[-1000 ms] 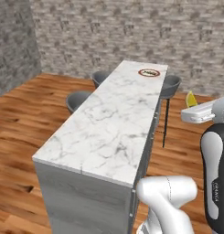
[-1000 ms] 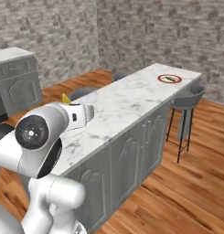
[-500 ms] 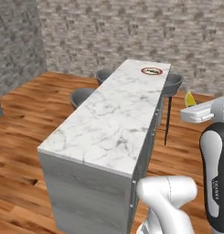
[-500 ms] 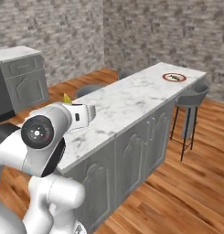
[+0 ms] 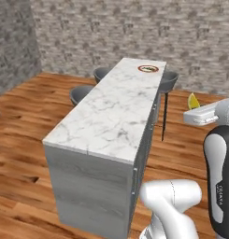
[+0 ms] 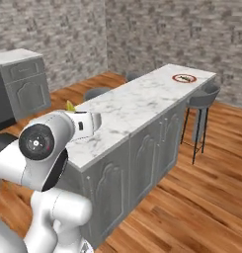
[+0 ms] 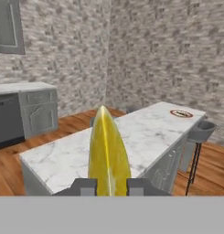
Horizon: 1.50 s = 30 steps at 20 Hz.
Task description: Take the lemon wedge from the fridge and place it on the plate with fish on the dining counter.
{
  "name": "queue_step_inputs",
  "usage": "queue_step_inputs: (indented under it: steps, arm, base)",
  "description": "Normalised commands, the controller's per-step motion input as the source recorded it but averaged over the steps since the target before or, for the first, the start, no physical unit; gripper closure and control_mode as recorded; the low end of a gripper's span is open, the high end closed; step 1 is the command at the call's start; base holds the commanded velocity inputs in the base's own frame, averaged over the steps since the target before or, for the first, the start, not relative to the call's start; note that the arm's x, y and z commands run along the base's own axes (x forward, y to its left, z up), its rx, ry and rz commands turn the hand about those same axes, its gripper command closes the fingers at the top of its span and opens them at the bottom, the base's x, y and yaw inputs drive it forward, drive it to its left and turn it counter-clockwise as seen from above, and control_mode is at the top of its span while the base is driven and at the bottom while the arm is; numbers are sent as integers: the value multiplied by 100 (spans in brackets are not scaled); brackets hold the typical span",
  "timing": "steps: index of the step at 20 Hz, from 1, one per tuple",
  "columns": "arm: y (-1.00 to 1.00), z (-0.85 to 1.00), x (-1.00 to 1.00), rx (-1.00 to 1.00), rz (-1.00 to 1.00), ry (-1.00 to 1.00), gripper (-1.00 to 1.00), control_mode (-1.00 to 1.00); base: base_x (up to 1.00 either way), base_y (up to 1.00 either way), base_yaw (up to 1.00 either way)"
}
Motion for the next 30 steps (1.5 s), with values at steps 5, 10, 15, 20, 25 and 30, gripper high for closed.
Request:
queue_step_inputs:
  steps: [5,10,15,20,25,30]
  arm:
    - [0,0,0,0,0,0,100,100]
    - [0,0,0,0,0,0,100,100]
    - [0,0,0,0,0,0,100,100]
    - [0,0,0,0,0,0,100,100]
    - [0,0,0,0,0,0,100,100]
    - [0,0,0,0,0,0,100,100]
  base:
    - [7,-65,-43]
    - [33,-44,-32]
    - [76,-20,-16]
    - [71,-40,-6]
    - [52,-67,-15]
    - [85,-60,-8]
